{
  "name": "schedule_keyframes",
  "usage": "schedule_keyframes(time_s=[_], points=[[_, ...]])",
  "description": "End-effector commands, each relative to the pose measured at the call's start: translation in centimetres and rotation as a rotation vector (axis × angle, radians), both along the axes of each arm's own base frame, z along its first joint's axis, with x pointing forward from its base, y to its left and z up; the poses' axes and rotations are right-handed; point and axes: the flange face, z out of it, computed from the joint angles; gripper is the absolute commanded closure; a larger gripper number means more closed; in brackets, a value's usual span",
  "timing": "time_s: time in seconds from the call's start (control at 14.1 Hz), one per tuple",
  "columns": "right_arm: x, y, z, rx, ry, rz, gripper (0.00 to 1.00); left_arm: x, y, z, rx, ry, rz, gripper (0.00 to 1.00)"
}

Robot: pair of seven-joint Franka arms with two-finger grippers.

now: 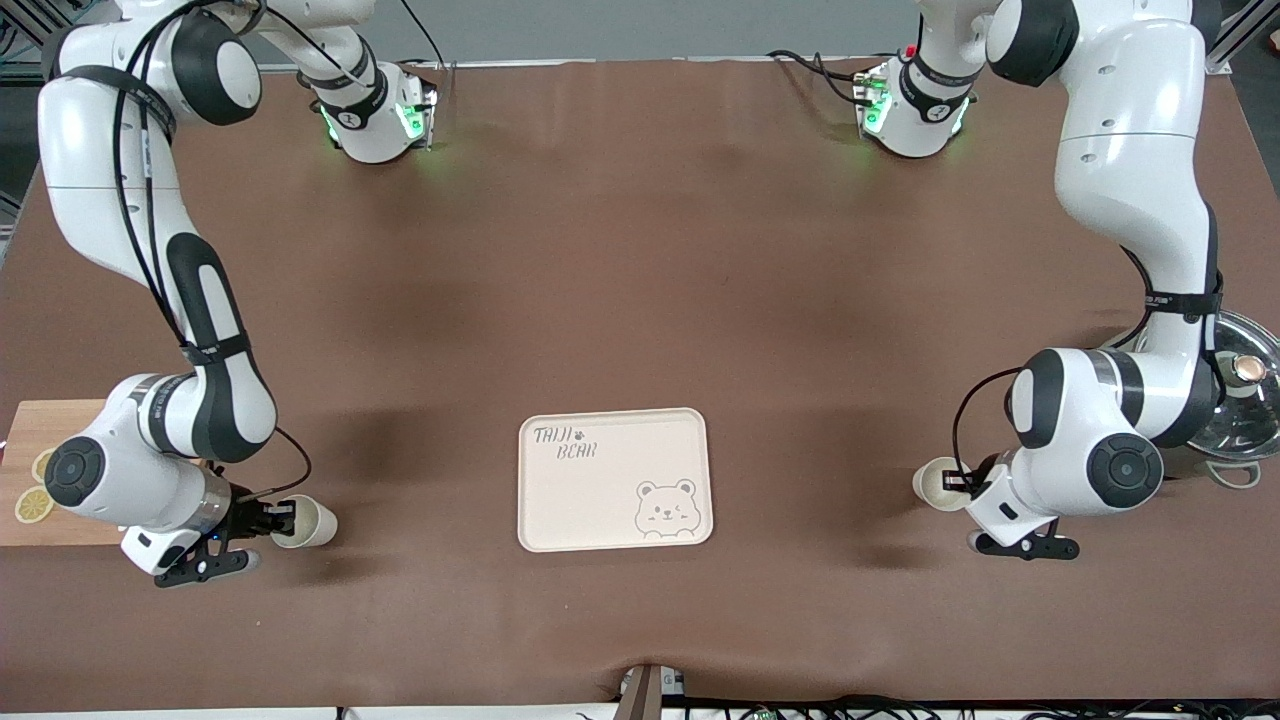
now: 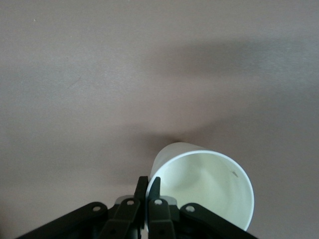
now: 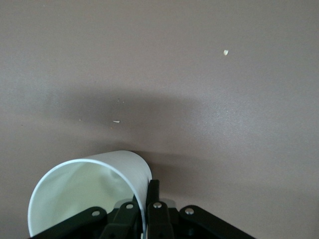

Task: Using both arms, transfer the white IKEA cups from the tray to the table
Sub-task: 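Set both cups on the table and open both grippers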

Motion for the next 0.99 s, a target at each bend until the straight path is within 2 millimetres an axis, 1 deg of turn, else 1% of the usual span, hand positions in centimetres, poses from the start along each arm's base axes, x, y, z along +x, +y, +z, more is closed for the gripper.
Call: schedule_keyframes(time_s=[0.0,0.07,0.14,0.21,0.28,0.36,0.43,0.57,0.64,0.71,0.78,0.85,0.92], points=[[0.1,-0.2,0.5,0.017,-0.007,0.007,0.83,0.3,0.4,0.1,0.005,-0.019,-0.015,1.0],[0.2,0.1,0.5,0.017,-0.008,0.004,0.17,0.3,0.4,-0.1,0.004,-0.016,-0.014,1.0],[0.1,0.2,0.5,0.017,-0.005,0.0,0.0,0.3,0.4,-0.2,0.001,-0.016,-0.013,1.0],[0.2,-0.2,0.7,0.018,-0.007,-0.009,0.0,0.3,0.4,-0.3,0.0,-0.014,-0.012,1.0],[0.3,-0.1,0.9,0.017,-0.007,-0.008,0.0,0.3,0.4,-0.4,0.0,-0.012,-0.012,0.86],[0.3,-0.2,1.3,0.016,-0.009,-0.013,0.0,0.3,0.4,-0.3,-0.001,-0.014,-0.011,0.75],[0.3,-0.3,1.8,0.017,-0.004,-0.015,0.0,0.3,0.4,-0.3,-0.001,-0.014,-0.011,0.6],[0.2,-0.2,4.5,0.021,0.039,-0.005,0.0,0.3,0.4,-0.3,-0.001,-0.014,-0.011,0.15],[-0.2,-0.4,5.4,0.027,0.099,0.0,0.0,0.3,0.4,-0.2,-0.001,-0.015,-0.011,0.0],[-0.2,-0.7,8.9,0.027,0.127,0.001,0.0,0.4,0.4,0.2,-0.001,-0.02,-0.011,0.0],[-0.7,-0.8,11.7,0.028,0.17,-0.008,0.0,0.4,0.3,0.7,0.003,-0.028,-0.017,0.0],[-1.6,-0.9,14.9,0.028,0.198,-0.022,0.0,0.5,0.4,1.1,0.004,-0.034,-0.02,0.0],[-2.5,-0.9,18.6,0.02,0.204,-0.027,0.0,0.6,0.6,1.5,0.003,-0.04,-0.026,0.0]])
